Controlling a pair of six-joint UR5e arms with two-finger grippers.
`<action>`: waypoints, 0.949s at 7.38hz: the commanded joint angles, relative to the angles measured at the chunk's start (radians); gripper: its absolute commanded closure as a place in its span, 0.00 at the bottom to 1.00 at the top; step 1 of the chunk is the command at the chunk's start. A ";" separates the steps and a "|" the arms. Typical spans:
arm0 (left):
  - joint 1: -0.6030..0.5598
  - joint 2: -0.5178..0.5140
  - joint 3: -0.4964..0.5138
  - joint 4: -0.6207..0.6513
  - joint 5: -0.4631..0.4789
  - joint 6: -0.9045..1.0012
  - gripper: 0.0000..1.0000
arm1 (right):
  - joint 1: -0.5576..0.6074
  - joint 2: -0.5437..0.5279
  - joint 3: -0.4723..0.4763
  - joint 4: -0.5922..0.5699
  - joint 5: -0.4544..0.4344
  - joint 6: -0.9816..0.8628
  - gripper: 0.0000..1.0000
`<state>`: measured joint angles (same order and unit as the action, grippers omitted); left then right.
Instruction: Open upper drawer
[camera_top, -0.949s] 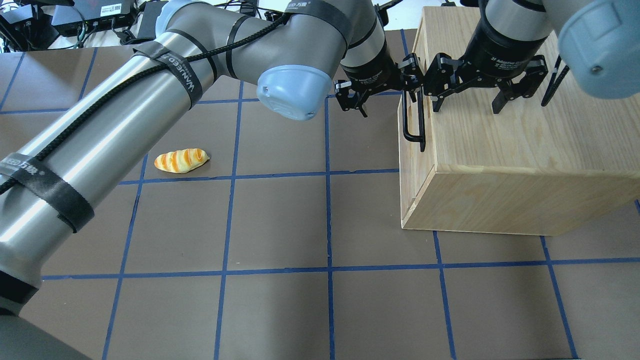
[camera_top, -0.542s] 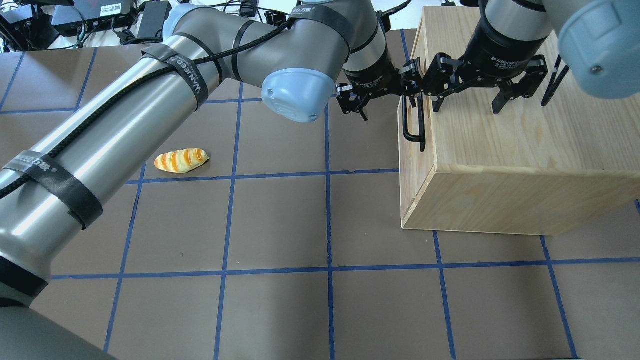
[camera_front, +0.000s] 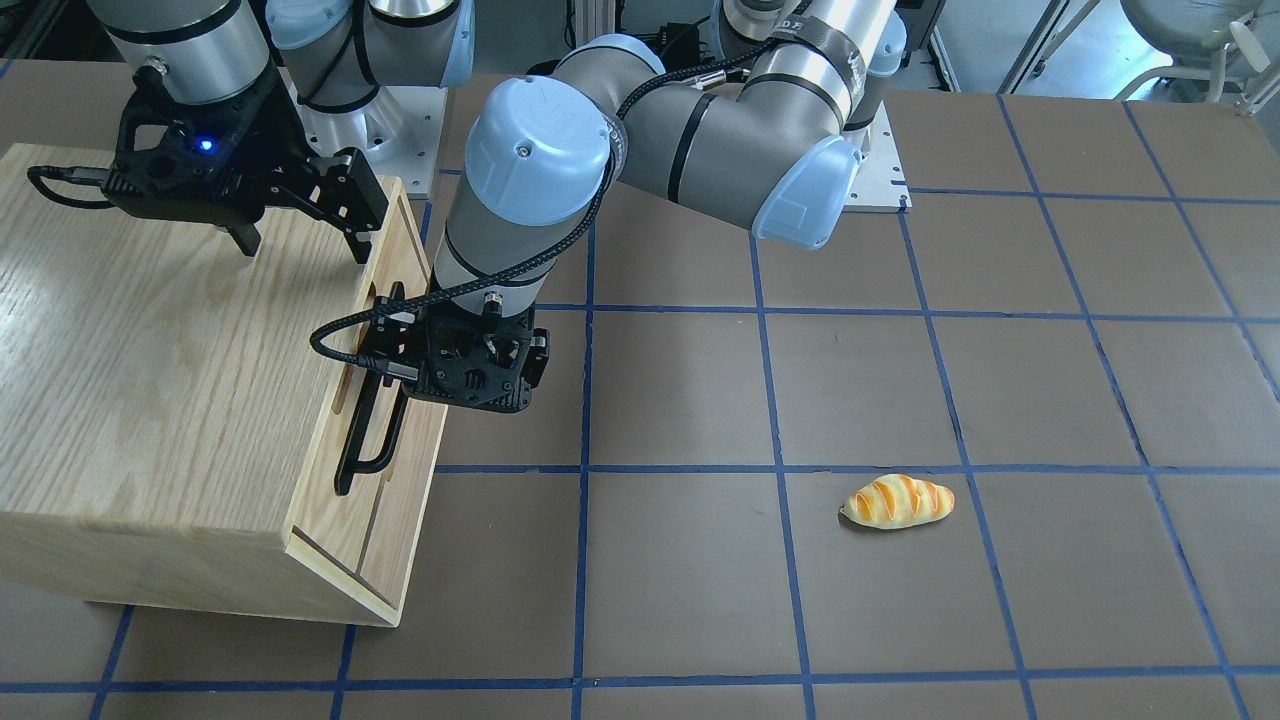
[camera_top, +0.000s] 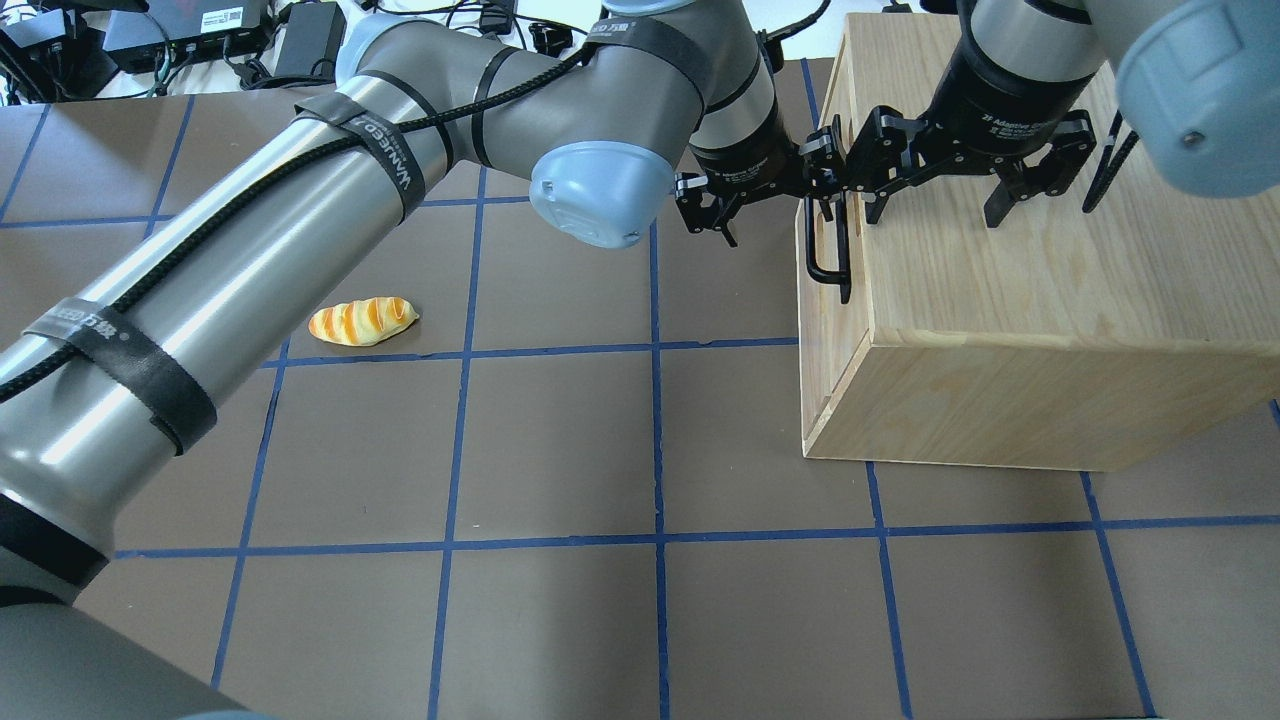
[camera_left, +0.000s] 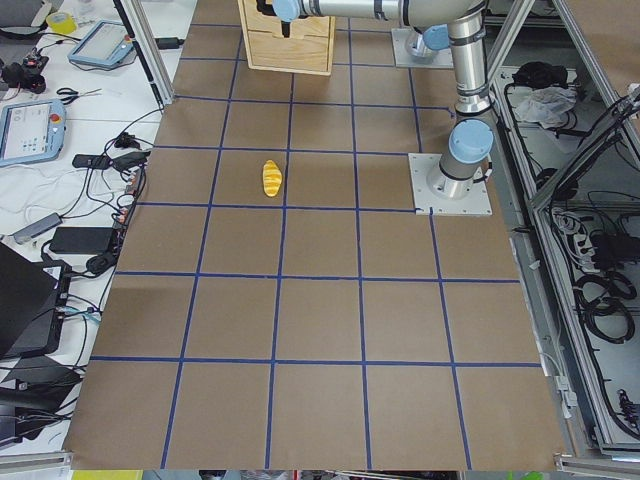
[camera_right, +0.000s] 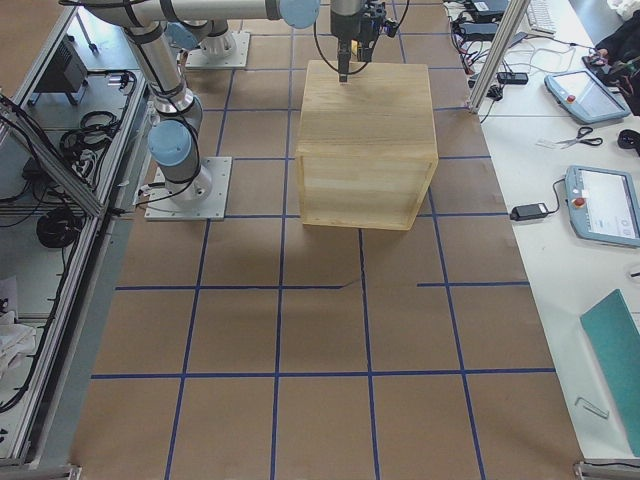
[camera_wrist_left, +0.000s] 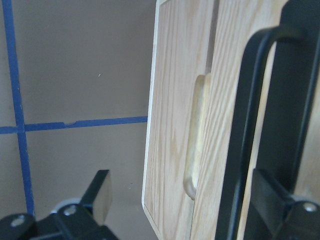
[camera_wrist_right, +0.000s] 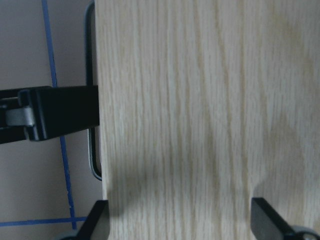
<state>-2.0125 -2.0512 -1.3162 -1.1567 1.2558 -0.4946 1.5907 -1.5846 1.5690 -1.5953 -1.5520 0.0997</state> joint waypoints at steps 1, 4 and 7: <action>0.000 -0.010 0.000 0.002 0.004 0.001 0.00 | 0.000 0.000 0.000 0.000 0.001 0.000 0.00; 0.001 -0.009 0.002 0.002 0.013 0.031 0.00 | 0.000 0.000 0.000 0.000 0.001 0.000 0.00; 0.001 -0.007 0.003 0.000 0.030 0.050 0.00 | 0.000 0.000 0.000 0.000 0.001 0.000 0.00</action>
<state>-2.0112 -2.0598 -1.3134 -1.1554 1.2776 -0.4550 1.5907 -1.5846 1.5692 -1.5953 -1.5512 0.0997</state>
